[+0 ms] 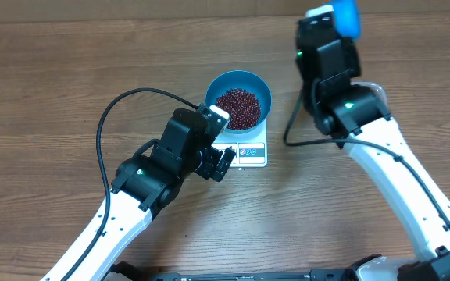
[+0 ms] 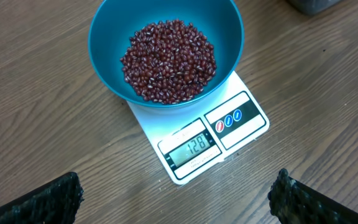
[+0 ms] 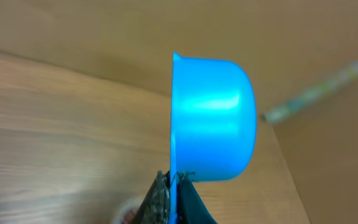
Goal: Scoop item into bowl and weigh 150g on scale
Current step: 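Carry the empty scoop with the right gripper back over the bean tub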
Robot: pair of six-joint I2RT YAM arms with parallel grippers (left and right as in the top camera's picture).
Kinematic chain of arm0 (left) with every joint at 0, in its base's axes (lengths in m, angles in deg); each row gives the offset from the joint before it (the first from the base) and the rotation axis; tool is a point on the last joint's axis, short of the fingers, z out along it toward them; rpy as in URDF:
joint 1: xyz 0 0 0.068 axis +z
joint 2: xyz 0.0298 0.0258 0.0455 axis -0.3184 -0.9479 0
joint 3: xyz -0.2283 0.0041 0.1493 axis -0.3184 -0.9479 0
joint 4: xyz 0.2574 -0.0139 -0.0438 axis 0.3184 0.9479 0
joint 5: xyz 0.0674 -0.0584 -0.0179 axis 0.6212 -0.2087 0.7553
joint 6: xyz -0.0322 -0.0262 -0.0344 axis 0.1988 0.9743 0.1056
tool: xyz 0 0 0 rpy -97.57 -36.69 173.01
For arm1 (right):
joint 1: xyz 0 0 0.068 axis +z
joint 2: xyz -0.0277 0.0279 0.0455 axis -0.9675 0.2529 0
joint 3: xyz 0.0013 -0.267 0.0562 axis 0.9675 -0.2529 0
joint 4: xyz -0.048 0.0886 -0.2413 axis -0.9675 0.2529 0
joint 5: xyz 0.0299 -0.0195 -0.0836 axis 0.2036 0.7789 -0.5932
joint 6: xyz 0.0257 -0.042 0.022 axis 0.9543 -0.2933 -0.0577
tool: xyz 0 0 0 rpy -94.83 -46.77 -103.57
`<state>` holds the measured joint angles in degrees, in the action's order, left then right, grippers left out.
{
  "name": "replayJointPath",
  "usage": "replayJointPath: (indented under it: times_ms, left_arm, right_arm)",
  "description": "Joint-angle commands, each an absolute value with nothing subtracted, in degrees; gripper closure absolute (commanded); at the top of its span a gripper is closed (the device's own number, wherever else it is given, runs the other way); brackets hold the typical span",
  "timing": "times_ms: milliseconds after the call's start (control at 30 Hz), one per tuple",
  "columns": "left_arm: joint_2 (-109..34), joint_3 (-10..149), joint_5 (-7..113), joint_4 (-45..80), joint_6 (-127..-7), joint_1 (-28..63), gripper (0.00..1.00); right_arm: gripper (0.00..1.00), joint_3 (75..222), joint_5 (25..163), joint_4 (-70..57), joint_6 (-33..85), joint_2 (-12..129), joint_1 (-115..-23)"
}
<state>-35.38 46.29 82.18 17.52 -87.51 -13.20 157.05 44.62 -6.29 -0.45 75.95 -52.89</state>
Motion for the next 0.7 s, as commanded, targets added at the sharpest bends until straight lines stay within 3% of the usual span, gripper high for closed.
replayJointPath:
  times_ms: [0,433,667]
  left_arm:
    - [-35.57,46.16,81.28,17.32,-86.79,-12.85,0.0]
    - [-35.57,46.16,81.28,17.32,-86.79,-12.85,0.01]
    - [-35.57,46.16,81.28,17.32,-86.79,-12.85,0.0]
  right_arm:
    - [0.96,158.95,42.26,-3.64,7.55,74.71,-55.84]
    - [0.96,158.71,51.2,12.07,20.86,75.06,-64.17]
    - [0.96,155.17,53.71,13.34,24.16,76.37,-64.94]
